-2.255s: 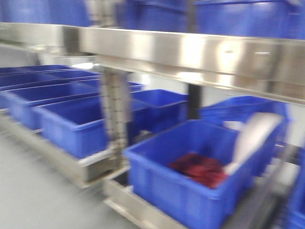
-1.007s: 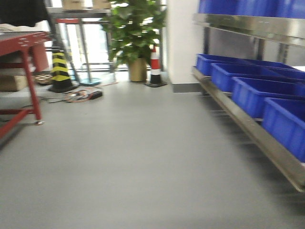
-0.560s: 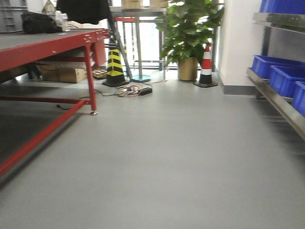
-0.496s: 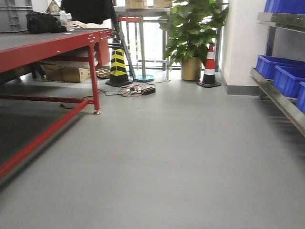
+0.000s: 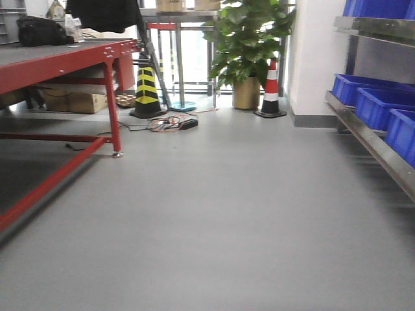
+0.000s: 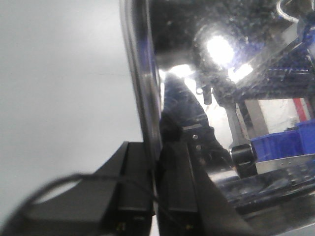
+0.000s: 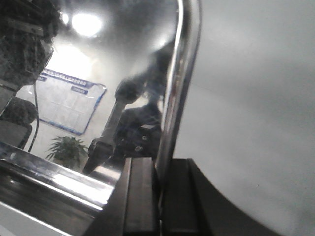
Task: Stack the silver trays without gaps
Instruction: 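Hold the tray in both grippers while driving to the other rack, then raise the held tray with both grippers above the shelf edge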
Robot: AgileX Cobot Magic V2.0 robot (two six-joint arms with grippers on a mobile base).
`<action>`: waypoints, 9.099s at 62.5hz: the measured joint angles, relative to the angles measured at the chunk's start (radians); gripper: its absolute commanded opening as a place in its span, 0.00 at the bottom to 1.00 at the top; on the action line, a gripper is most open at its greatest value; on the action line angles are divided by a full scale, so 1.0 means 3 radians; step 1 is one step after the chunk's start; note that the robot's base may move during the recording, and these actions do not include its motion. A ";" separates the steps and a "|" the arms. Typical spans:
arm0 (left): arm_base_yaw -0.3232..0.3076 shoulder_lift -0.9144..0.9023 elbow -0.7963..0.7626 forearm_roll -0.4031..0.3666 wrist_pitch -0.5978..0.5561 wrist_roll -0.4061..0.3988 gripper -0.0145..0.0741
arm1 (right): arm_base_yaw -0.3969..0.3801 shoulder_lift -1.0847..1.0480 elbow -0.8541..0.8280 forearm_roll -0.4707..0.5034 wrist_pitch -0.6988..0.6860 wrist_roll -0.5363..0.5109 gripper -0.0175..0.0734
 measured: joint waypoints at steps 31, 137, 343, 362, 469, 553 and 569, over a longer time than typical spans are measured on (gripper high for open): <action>0.0000 0.0000 0.0000 -0.0006 0.0000 0.0000 0.11 | 0.0000 0.0000 0.0000 0.0000 0.0006 0.0000 0.25; 0.0000 0.0000 0.0000 -0.0006 0.0000 0.0000 0.11 | 0.0000 0.0000 0.0000 0.0000 0.0006 0.0000 0.25; 0.0000 0.0000 0.0003 -0.0017 0.0000 0.0000 0.11 | 0.0000 0.0028 0.0000 -0.0011 0.0000 0.0006 0.25; 0.0000 0.0000 0.0003 -0.0017 0.0000 0.0000 0.11 | 0.0000 0.0028 0.0000 -0.0011 0.0000 0.0006 0.25; 0.0000 0.0000 0.0008 -0.0024 0.0000 0.0000 0.11 | 0.0000 0.0028 0.0000 -0.0016 0.0000 0.0006 0.25; 0.0141 0.0267 -0.0498 0.0249 0.0000 0.0000 0.11 | -0.0007 0.0207 -0.0355 -0.0060 -0.0123 0.0006 0.25; 0.0525 0.0730 -0.0765 0.0244 -0.0088 0.0076 0.11 | -0.0207 0.0940 -0.0878 -0.0060 -0.0166 0.0006 0.25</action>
